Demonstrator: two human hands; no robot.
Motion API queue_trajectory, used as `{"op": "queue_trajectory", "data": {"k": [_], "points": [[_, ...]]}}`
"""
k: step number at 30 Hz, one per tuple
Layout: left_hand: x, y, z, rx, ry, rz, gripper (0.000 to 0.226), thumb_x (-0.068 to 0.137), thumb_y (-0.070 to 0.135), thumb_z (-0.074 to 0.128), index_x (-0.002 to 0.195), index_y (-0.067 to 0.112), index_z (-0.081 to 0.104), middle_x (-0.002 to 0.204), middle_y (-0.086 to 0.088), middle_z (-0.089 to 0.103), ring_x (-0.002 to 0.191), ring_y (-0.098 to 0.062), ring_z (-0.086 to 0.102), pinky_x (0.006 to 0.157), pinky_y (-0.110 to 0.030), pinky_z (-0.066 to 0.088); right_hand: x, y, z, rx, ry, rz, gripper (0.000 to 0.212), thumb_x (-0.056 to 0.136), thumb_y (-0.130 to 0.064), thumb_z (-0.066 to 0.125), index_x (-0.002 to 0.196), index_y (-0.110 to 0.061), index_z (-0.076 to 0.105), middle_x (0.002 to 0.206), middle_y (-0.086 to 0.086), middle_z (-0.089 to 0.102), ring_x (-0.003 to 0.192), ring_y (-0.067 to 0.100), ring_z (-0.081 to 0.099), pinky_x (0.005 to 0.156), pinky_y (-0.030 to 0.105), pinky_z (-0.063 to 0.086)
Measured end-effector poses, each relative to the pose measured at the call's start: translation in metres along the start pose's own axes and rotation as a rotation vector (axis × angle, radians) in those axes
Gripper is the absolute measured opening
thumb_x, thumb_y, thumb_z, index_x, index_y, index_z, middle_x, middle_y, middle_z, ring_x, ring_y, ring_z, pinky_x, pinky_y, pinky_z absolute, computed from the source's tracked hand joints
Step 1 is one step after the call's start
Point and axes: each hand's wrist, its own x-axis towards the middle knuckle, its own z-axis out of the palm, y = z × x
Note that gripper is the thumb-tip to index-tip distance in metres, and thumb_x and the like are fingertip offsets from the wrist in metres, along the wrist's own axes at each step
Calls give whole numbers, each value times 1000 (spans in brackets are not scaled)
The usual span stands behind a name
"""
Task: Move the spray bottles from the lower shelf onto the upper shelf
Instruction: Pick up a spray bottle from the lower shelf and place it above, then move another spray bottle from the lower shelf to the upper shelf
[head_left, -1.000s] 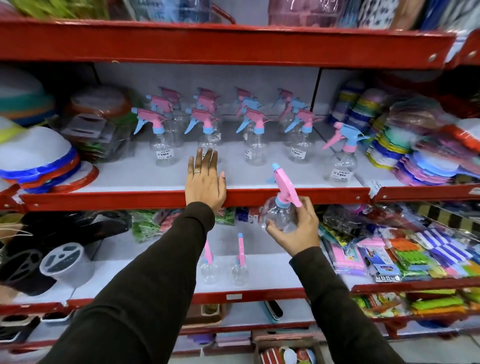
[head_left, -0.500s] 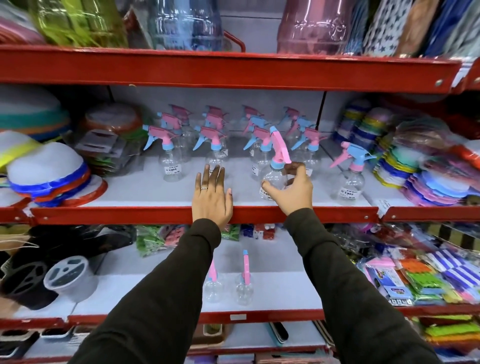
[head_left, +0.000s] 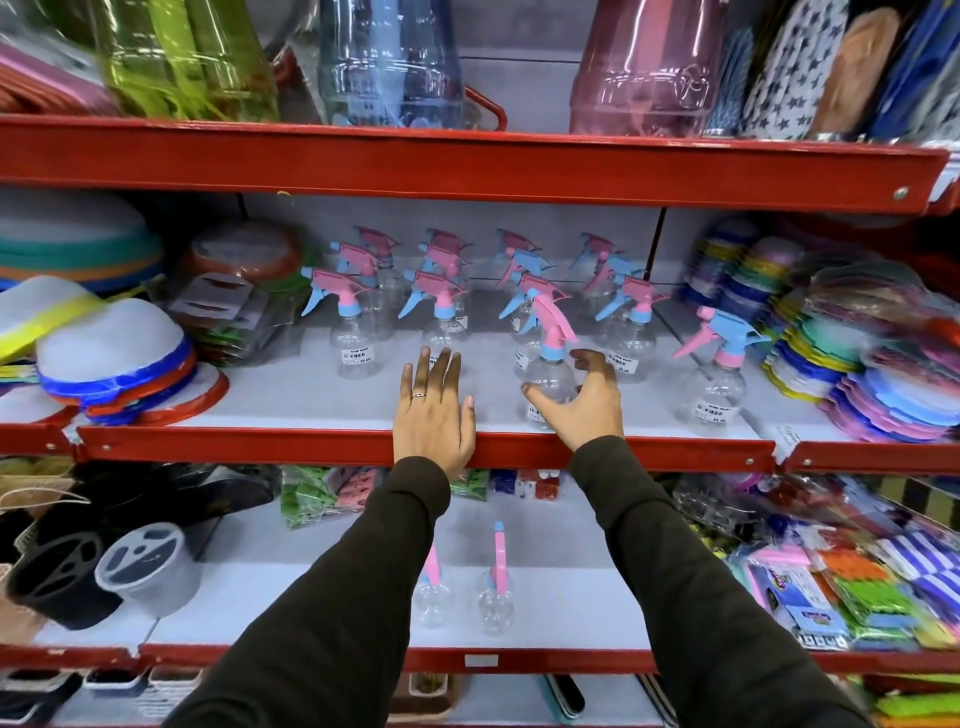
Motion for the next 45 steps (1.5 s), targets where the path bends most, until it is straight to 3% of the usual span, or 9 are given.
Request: {"op": "queue_trajectory", "data": {"k": [2, 6, 12, 18, 24, 29, 33, 38, 45], "points": [[3, -2, -1, 0, 3, -2, 68, 97, 39, 15, 157, 9, 22, 165, -9, 24, 155, -28, 4, 126, -44, -2, 1, -6, 2, -14, 44, -11, 83, 58, -63, 83, 121, -22, 47, 124, 6, 51, 116, 24, 52, 100, 37, 49], [8, -5, -2, 0, 8, -9, 68, 97, 39, 15, 157, 9, 22, 165, -9, 23, 156, -28, 4, 126, -44, -2, 8, -9, 6, -17, 22, -37, 69, 59, -54, 87, 108, -23, 49, 114, 6, 52, 105, 23, 55, 91, 34, 51], [9, -12, -2, 11, 12, -24, 68, 97, 39, 16, 158, 10, 21, 165, -9, 24, 155, -28, 3, 126, -44, -3, 15, -8, 11, 4, -9, -54, 65, 68, -38, 82, 126, -18, 59, 122, 7, 62, 109, 25, 61, 96, 38, 54], [13, -13, -3, 12, 17, -28, 67, 97, 38, 18, 157, 9, 23, 164, -10, 25, 155, -28, 6, 126, -43, -4, 16, -13, 15, 12, 17, -31, 85, 64, -53, 81, 135, -21, 47, 135, 6, 50, 123, 23, 51, 105, 37, 47], [17, -12, -5, 21, 19, -28, 66, 98, 38, 20, 157, 10, 21, 165, -9, 22, 156, -27, 3, 125, -42, -8, 22, -12, 16, 6, 23, -45, 65, 68, -40, 86, 122, -18, 56, 123, 8, 54, 109, 26, 59, 95, 39, 54], [21, -6, -7, 18, 18, -18, 67, 97, 39, 19, 158, 11, 18, 166, -9, 20, 156, -27, 1, 126, -43, -6, 27, -8, 12, 42, 22, -52, 68, 69, -40, 86, 126, -19, 56, 126, 8, 55, 113, 25, 58, 98, 41, 53], [22, -4, -9, 21, 18, -28, 67, 98, 38, 20, 158, 10, 17, 166, -9, 19, 156, -27, 0, 126, -43, -6, 25, -8, 10, 56, 41, -43, 78, 65, -49, 86, 129, -22, 50, 130, 7, 52, 124, 26, 48, 105, 42, 46], [24, 4, -10, 15, 12, -29, 67, 99, 40, 17, 158, 9, 15, 167, -9, 15, 155, -27, -3, 125, -42, -9, 10, -8, 6, 102, 144, -131, 61, 69, -49, 81, 118, -24, 53, 122, 1, 50, 119, 22, 45, 103, 43, 44], [30, 17, -8, -22, 11, 36, 66, 102, 39, 24, 159, 11, 8, 168, -8, 6, 155, -25, -7, 125, -40, -11, -16, -3, 5, 145, 264, -298, 33, 77, -37, 73, 104, -21, 61, 103, -6, 52, 100, 16, 50, 88, 40, 47]]}}
